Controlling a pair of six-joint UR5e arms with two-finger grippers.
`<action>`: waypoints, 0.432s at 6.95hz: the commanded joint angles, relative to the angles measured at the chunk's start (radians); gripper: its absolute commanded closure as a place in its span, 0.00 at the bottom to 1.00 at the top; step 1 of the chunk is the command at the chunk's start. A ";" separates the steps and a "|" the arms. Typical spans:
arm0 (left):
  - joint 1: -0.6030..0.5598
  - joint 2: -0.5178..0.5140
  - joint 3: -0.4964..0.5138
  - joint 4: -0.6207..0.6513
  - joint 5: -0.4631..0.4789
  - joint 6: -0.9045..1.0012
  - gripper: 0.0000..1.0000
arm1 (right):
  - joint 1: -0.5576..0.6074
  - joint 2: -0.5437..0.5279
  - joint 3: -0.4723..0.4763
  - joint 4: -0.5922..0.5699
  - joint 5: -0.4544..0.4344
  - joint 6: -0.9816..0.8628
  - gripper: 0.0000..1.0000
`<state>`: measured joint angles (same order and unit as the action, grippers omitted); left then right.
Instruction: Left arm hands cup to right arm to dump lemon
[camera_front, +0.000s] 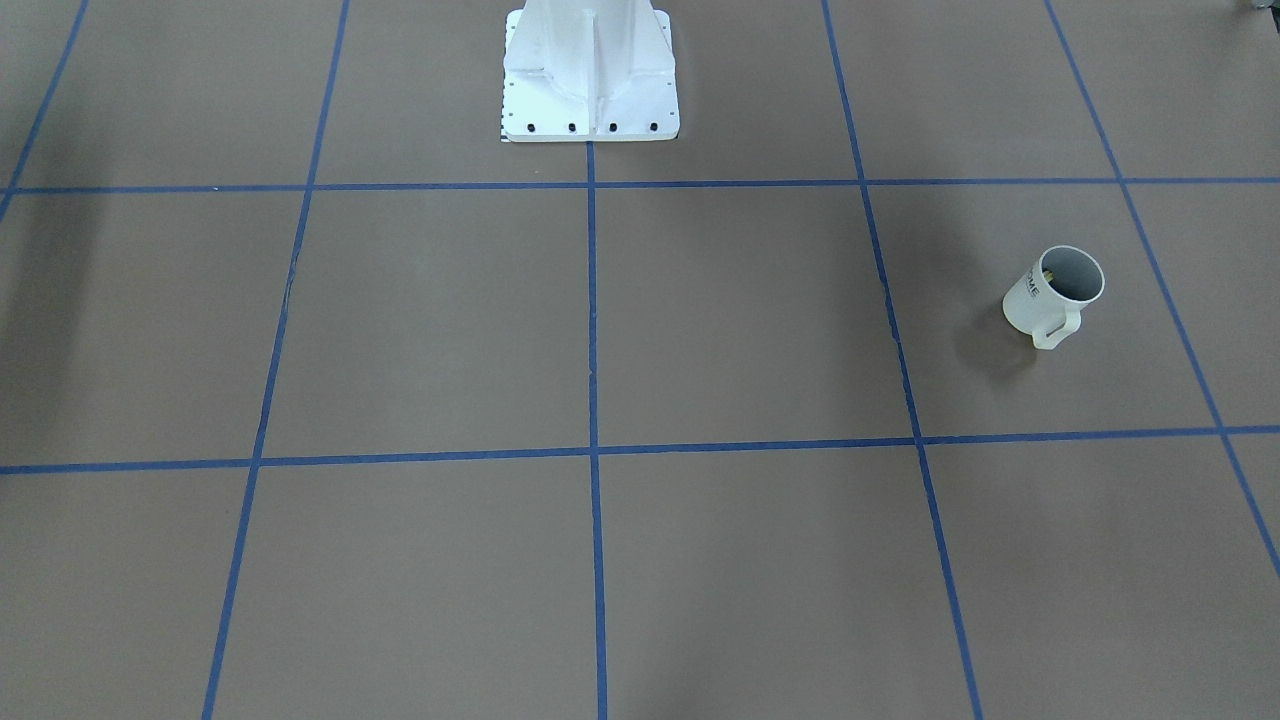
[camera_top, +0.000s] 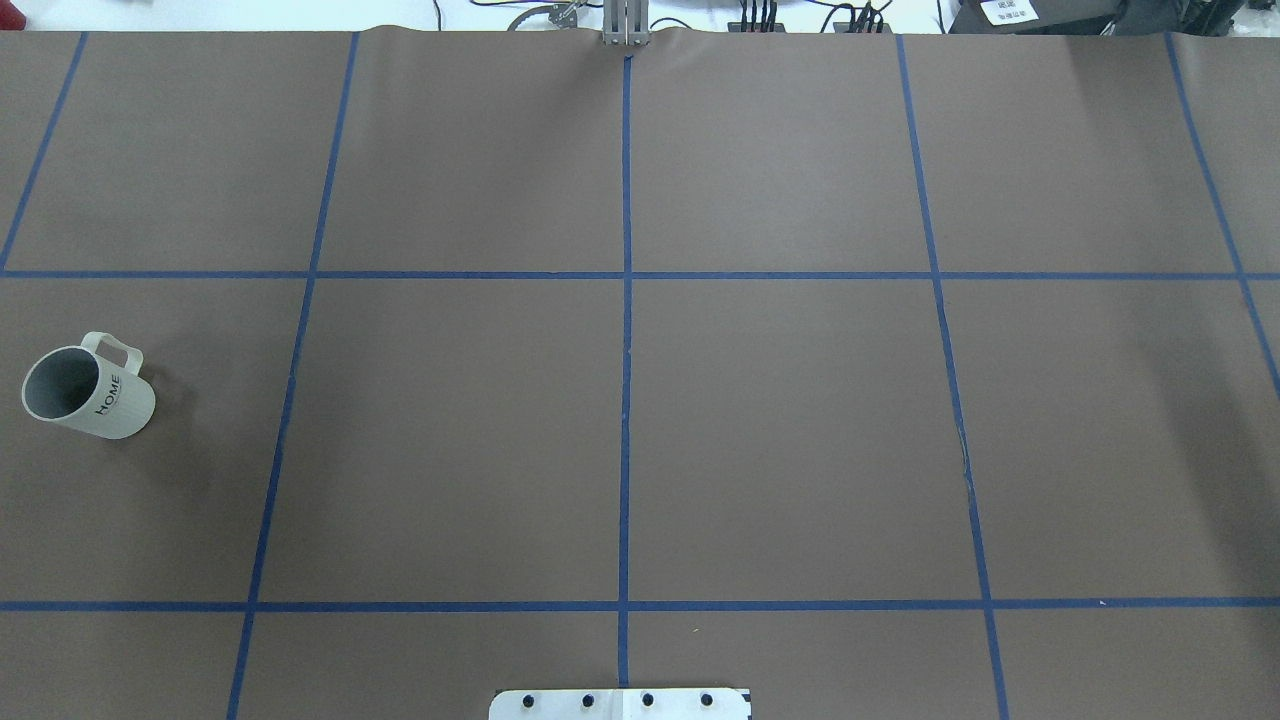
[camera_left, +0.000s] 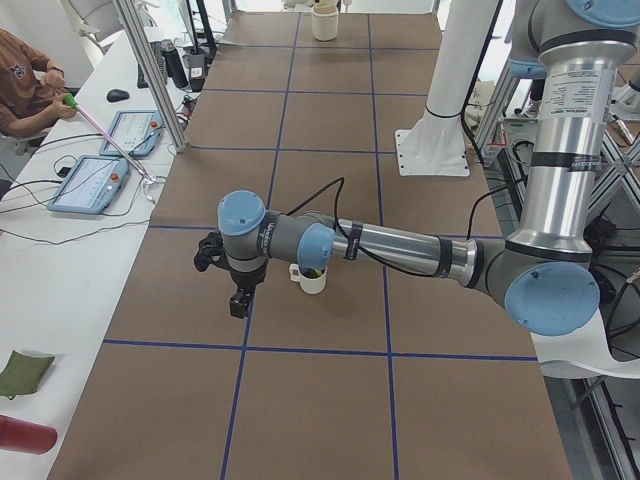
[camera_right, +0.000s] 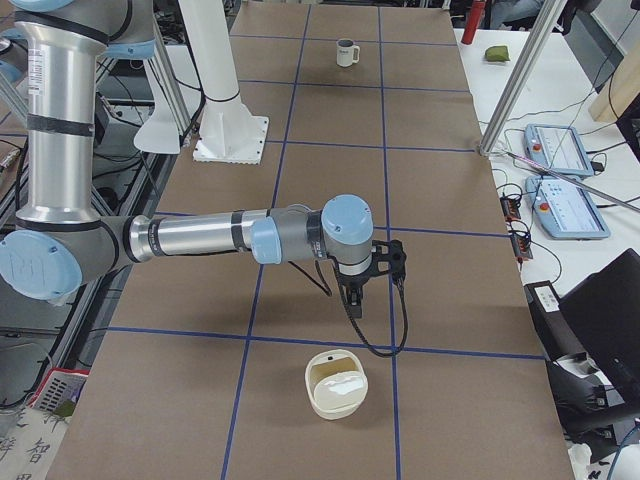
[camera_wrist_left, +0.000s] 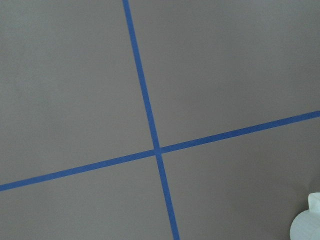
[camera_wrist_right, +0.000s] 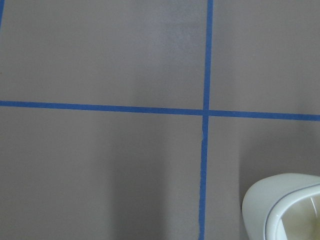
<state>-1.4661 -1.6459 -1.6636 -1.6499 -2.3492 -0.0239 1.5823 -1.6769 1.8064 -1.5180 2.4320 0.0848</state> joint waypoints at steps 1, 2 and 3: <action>0.125 0.082 -0.059 -0.084 -0.032 -0.233 0.00 | -0.004 0.005 -0.013 0.041 0.067 0.003 0.00; 0.172 0.165 -0.071 -0.276 -0.019 -0.381 0.00 | -0.005 0.012 -0.012 0.039 0.067 0.004 0.00; 0.228 0.219 -0.076 -0.395 -0.019 -0.486 0.00 | -0.007 0.014 -0.010 0.039 0.067 0.004 0.00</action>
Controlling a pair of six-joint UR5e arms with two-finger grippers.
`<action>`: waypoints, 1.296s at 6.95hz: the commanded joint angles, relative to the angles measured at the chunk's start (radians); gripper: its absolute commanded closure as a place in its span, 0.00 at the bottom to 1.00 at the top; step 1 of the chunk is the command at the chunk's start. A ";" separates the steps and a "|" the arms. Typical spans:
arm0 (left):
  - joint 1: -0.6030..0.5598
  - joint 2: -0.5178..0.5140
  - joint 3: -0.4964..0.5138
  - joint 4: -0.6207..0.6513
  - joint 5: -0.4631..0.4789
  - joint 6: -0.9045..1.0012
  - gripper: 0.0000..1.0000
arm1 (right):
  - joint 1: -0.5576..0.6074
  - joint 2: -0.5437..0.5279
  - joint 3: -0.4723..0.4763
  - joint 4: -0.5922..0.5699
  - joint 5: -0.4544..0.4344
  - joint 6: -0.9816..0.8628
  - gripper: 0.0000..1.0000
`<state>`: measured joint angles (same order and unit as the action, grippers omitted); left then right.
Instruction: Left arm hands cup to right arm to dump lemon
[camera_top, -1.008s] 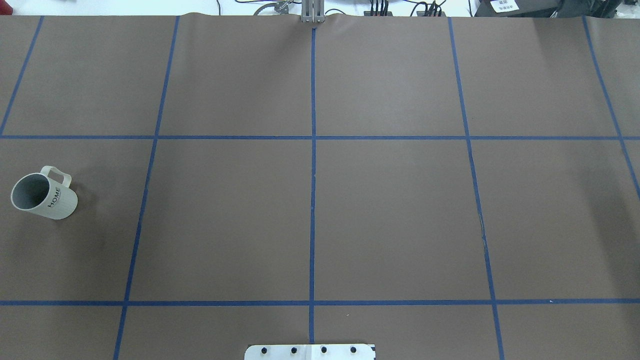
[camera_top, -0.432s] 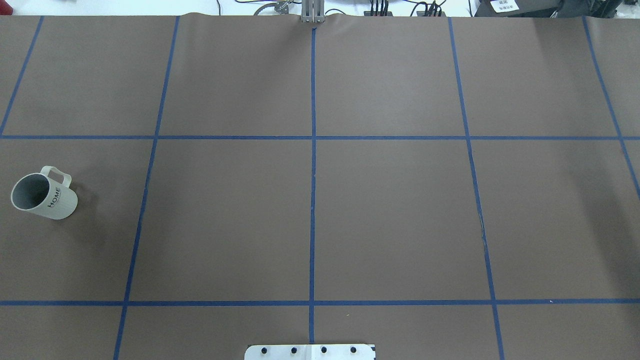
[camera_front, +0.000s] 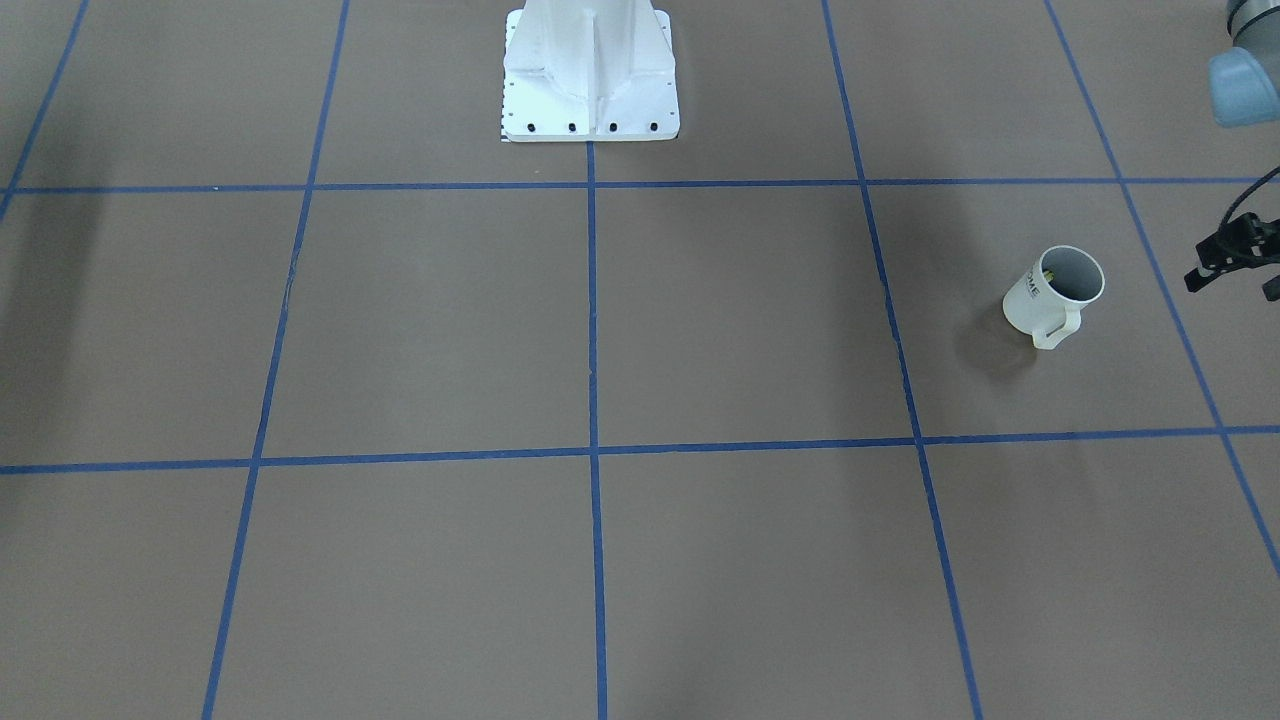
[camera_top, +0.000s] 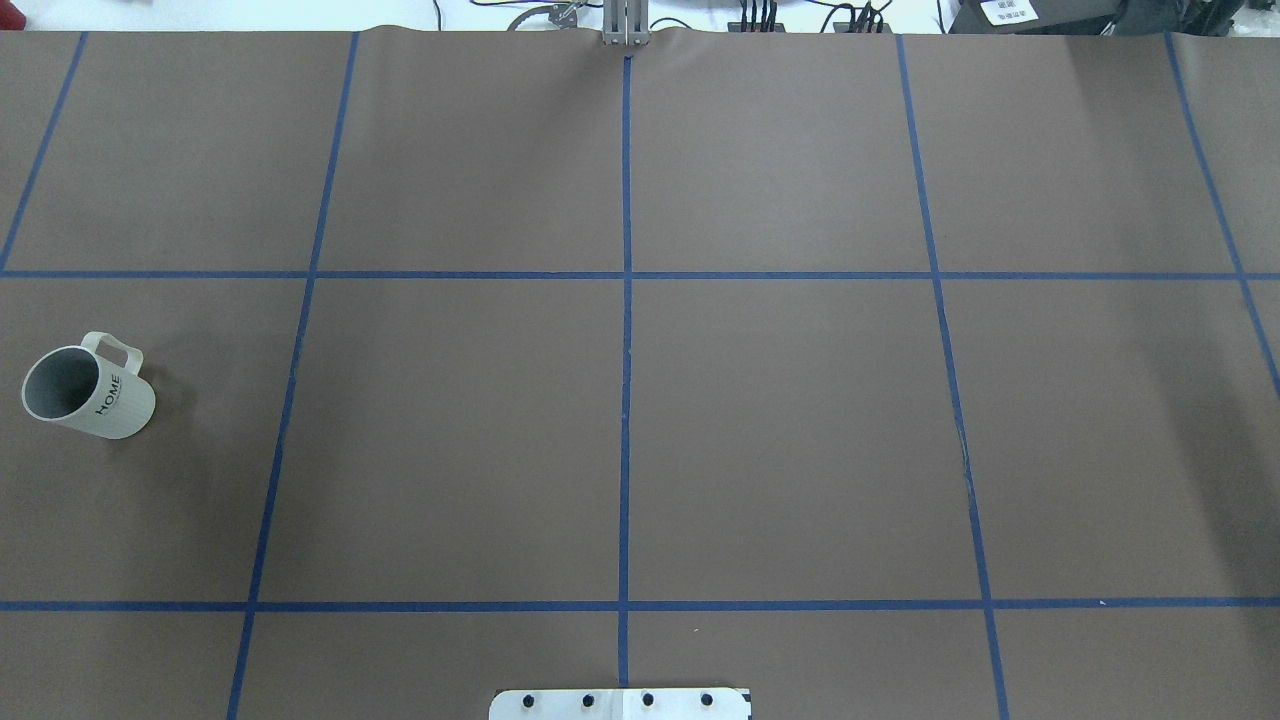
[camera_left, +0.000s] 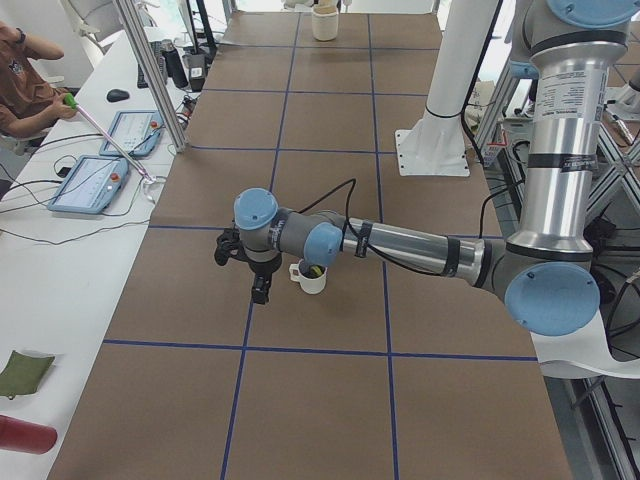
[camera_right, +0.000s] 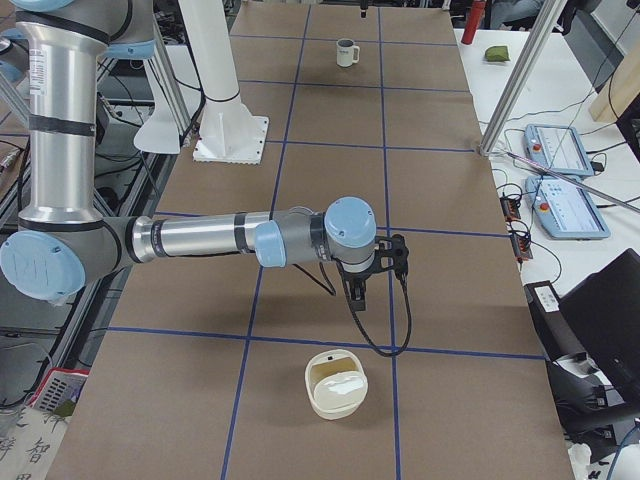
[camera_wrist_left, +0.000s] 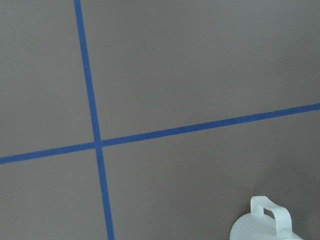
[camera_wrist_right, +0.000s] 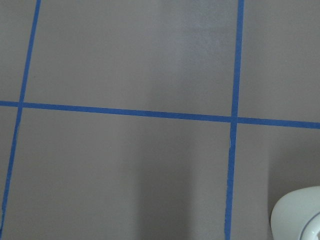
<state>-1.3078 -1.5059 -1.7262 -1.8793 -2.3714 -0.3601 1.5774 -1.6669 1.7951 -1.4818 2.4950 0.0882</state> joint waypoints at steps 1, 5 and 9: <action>0.118 0.096 -0.022 -0.191 0.018 -0.195 0.00 | -0.002 0.004 0.004 0.003 0.005 -0.001 0.00; 0.217 0.090 -0.013 -0.190 0.034 -0.247 0.00 | -0.013 0.006 0.006 0.000 0.007 -0.002 0.00; 0.268 0.070 0.028 -0.190 0.066 -0.273 0.38 | -0.013 0.004 0.007 0.001 0.007 -0.004 0.00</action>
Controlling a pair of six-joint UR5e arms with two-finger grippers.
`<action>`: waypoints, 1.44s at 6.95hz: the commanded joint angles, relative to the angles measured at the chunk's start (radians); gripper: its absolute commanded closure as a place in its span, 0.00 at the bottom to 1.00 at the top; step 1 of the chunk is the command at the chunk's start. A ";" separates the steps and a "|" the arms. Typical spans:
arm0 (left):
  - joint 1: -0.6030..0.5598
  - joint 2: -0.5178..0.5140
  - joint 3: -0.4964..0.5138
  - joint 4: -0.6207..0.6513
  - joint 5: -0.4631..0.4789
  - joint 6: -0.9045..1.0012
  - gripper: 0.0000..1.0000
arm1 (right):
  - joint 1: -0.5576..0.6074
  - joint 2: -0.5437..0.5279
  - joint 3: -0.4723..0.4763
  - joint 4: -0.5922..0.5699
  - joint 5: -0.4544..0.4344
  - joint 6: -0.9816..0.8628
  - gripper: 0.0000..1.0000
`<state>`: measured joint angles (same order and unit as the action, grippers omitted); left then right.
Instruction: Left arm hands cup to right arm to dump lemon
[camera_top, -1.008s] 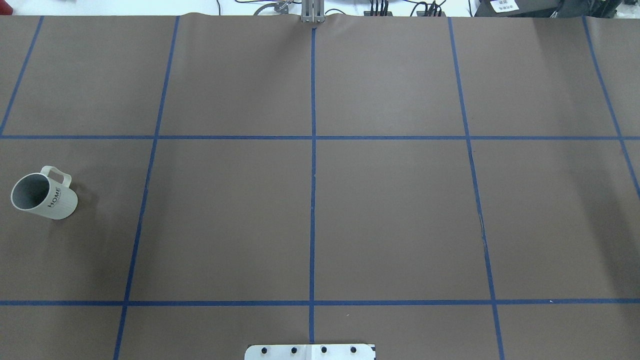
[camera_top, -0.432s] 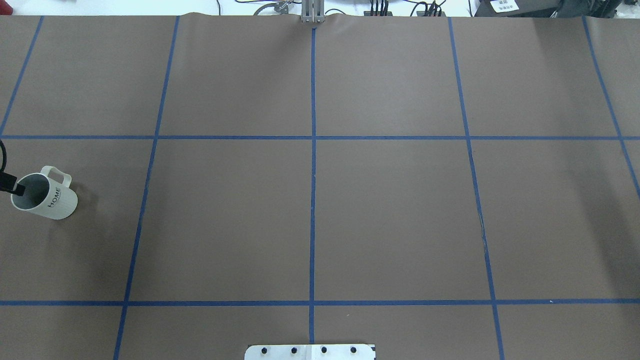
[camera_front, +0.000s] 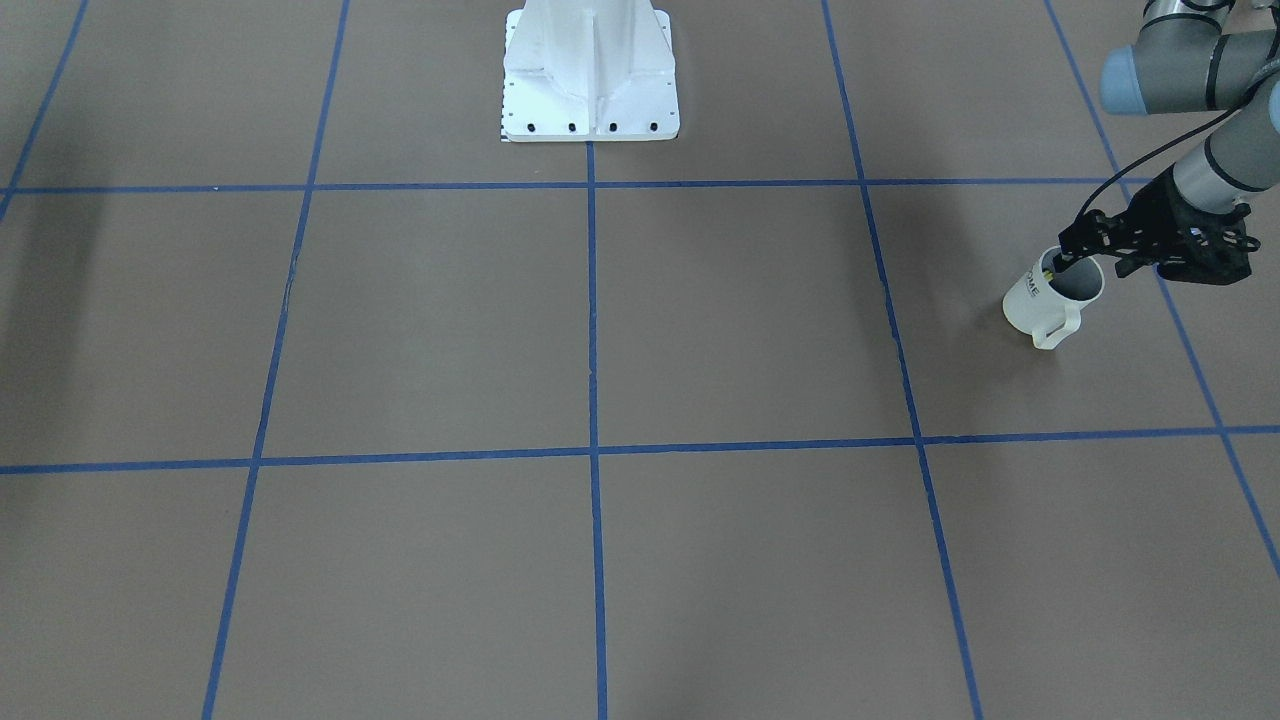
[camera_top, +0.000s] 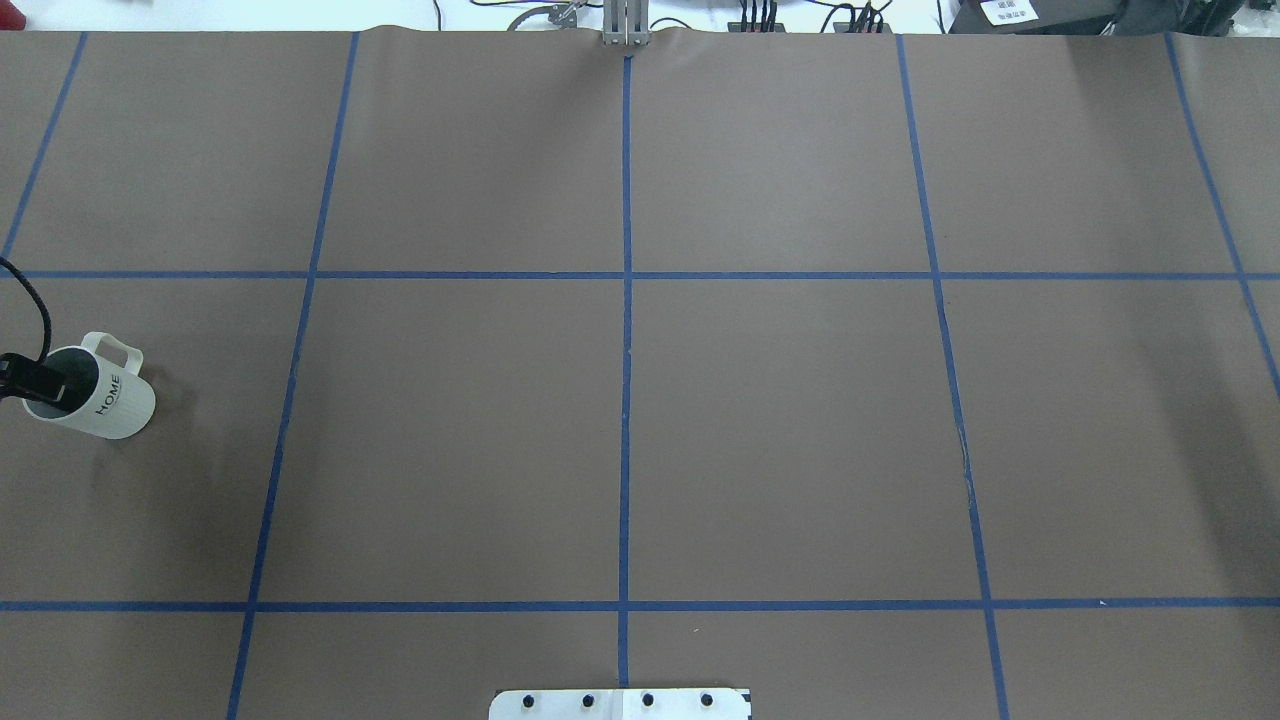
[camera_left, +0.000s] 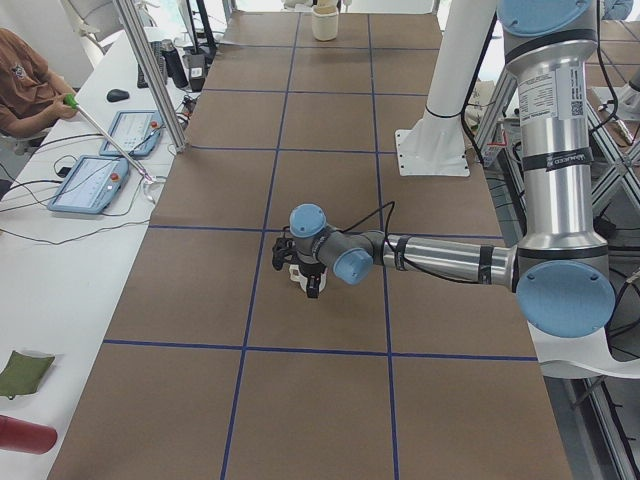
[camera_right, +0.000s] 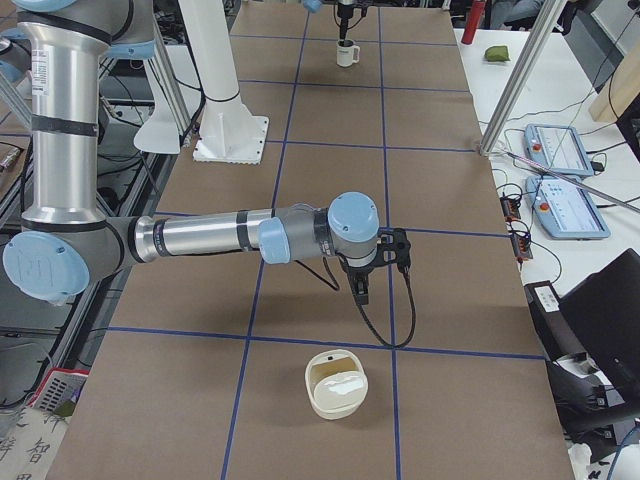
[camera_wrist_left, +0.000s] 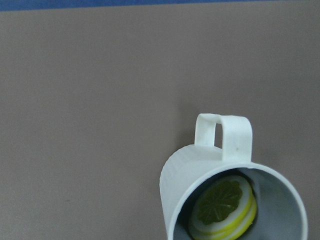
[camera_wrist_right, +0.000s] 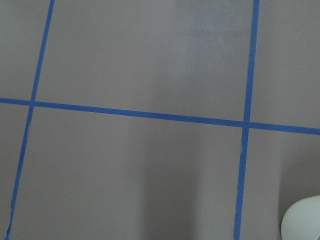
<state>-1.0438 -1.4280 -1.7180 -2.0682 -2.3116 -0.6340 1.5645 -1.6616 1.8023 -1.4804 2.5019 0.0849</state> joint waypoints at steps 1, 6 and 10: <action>0.004 -0.018 0.030 -0.003 0.006 0.002 0.69 | 0.000 -0.001 -0.001 0.000 0.000 -0.001 0.00; -0.132 -0.136 0.009 0.128 -0.147 -0.047 1.00 | -0.020 0.075 0.032 0.000 -0.006 0.002 0.00; -0.197 -0.571 -0.051 0.804 -0.178 -0.117 1.00 | -0.180 0.279 0.020 0.053 -0.069 0.113 0.01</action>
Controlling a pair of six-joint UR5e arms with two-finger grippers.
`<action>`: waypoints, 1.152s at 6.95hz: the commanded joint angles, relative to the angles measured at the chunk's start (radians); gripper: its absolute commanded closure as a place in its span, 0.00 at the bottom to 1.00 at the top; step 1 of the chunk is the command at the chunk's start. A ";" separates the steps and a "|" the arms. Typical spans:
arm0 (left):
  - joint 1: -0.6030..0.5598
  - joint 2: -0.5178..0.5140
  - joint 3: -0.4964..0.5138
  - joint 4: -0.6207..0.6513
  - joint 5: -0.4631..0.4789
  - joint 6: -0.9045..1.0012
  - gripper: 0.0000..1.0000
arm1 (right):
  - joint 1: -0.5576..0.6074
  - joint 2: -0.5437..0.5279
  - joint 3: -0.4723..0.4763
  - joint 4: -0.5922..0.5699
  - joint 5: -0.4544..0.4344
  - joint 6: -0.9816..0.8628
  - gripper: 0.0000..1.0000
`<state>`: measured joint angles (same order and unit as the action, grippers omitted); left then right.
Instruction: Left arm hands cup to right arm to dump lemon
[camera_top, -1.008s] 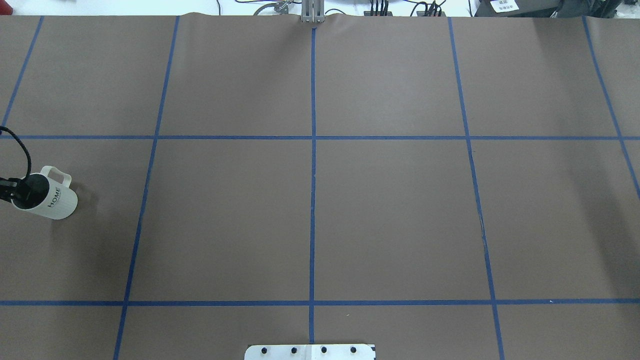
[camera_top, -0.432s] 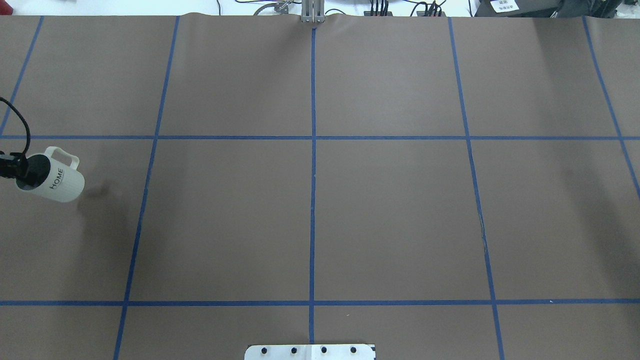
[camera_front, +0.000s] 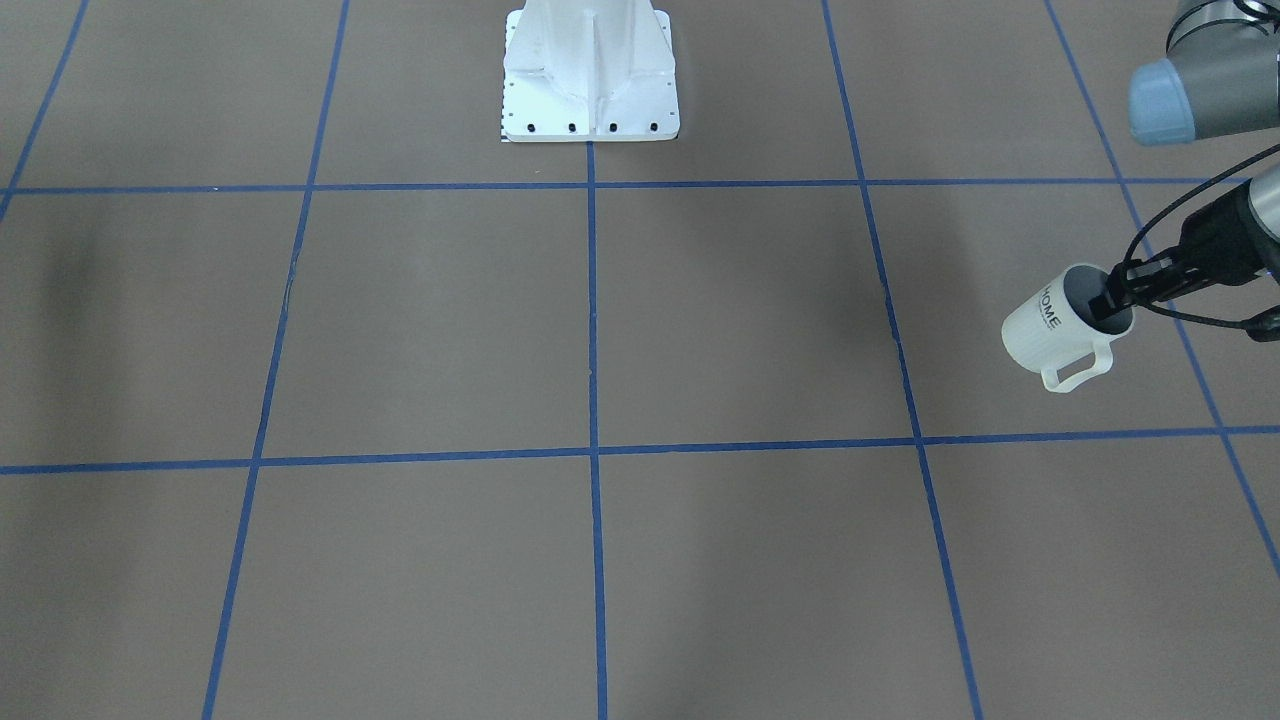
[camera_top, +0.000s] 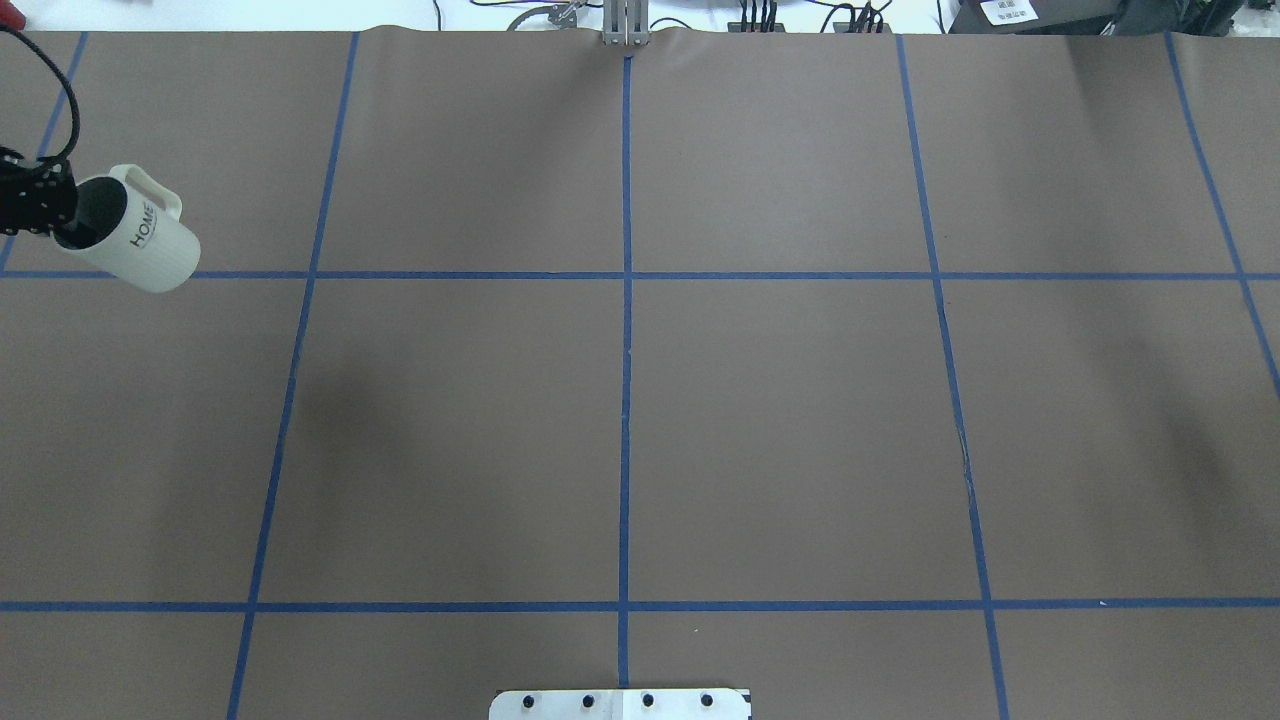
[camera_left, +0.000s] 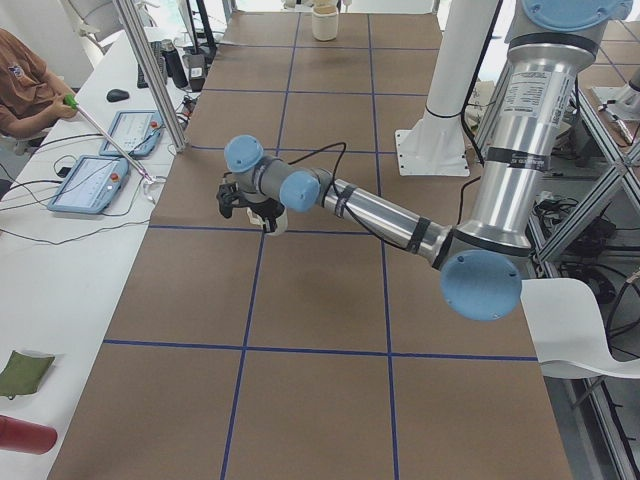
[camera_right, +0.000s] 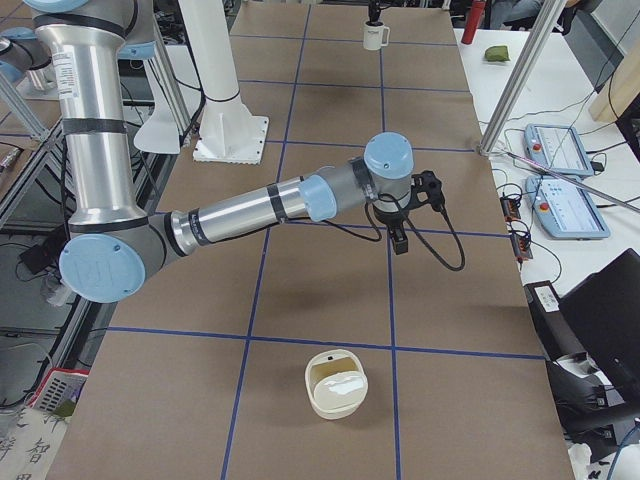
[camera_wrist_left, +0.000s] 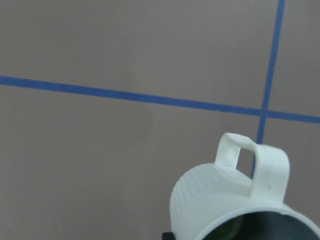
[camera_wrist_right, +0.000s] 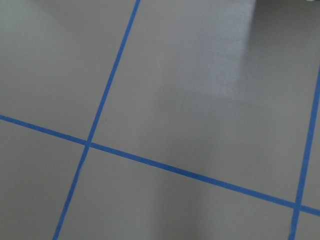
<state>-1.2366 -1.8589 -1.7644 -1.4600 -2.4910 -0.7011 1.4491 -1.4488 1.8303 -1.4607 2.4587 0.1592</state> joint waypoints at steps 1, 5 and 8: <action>0.005 -0.217 0.011 0.228 -0.005 -0.184 1.00 | -0.087 0.096 -0.055 0.121 -0.030 0.099 0.01; 0.159 -0.442 0.083 0.202 -0.019 -0.717 1.00 | -0.424 0.211 -0.066 0.594 -0.489 0.532 0.01; 0.176 -0.480 0.179 0.081 -0.164 -0.903 1.00 | -0.695 0.206 -0.022 0.838 -0.750 0.554 0.01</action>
<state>-1.0721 -2.3233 -1.6236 -1.3287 -2.6258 -1.5412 0.8620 -1.2393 1.7799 -0.6790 1.8293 0.7149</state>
